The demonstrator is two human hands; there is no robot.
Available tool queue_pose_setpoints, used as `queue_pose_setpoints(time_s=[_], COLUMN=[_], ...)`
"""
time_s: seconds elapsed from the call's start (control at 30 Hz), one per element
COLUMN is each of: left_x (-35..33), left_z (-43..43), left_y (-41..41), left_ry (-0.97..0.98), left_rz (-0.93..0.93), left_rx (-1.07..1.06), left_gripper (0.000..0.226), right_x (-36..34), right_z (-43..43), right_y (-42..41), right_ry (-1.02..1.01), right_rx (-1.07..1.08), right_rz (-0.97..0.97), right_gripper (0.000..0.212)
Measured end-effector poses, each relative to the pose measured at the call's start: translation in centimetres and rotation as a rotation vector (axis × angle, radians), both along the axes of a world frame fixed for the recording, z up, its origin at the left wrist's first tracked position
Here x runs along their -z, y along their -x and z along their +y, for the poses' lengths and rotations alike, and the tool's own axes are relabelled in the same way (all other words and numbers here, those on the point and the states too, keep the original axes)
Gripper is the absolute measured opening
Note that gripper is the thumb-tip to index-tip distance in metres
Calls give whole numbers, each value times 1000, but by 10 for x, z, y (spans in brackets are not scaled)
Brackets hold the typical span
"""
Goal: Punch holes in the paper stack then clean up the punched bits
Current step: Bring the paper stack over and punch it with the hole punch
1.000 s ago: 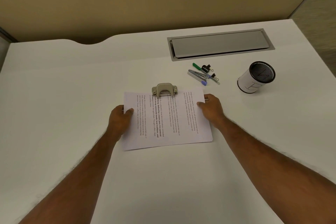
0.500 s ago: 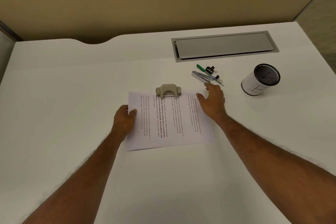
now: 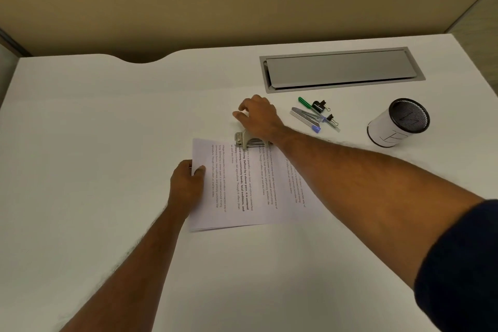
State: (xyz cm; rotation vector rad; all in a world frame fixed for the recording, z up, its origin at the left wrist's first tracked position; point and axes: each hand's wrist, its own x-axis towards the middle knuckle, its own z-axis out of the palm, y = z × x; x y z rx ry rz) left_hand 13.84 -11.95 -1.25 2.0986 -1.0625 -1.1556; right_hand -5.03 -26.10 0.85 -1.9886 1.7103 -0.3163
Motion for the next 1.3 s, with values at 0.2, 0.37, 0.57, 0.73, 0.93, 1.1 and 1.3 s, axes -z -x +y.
queue_pose_setpoints(time_s=[0.2, 0.37, 0.57, 0.73, 0.93, 1.1, 1.3], left_x=[6, 5, 5, 3, 8, 7, 6], left_z=[0, 0, 1, 2, 2, 2, 1], left_y=[-1, -2, 0, -1, -2, -3, -4], left_ry=[22, 14, 21, 19, 32, 32, 31], left_rz=[-14, 15, 2, 23, 37, 52, 54], left_rx=[-1, -1, 1, 1, -17, -14, -7], left_gripper=[24, 29, 27, 26, 23, 16, 22], right_x=[15, 27, 40, 46, 52, 50, 44], right_z=[-15, -16, -17, -20, -25, -25, -23], right_y=[-14, -13, -12, -11, -12, -12, -14], right_ry=[120, 212, 216, 160, 107, 83, 42], right_rx=[-114, -72, -107, -128, -130, -127, -120], right_rz=[191, 178, 169, 240, 263, 260, 255], right_gripper=[42, 35, 44, 58, 60, 60, 63])
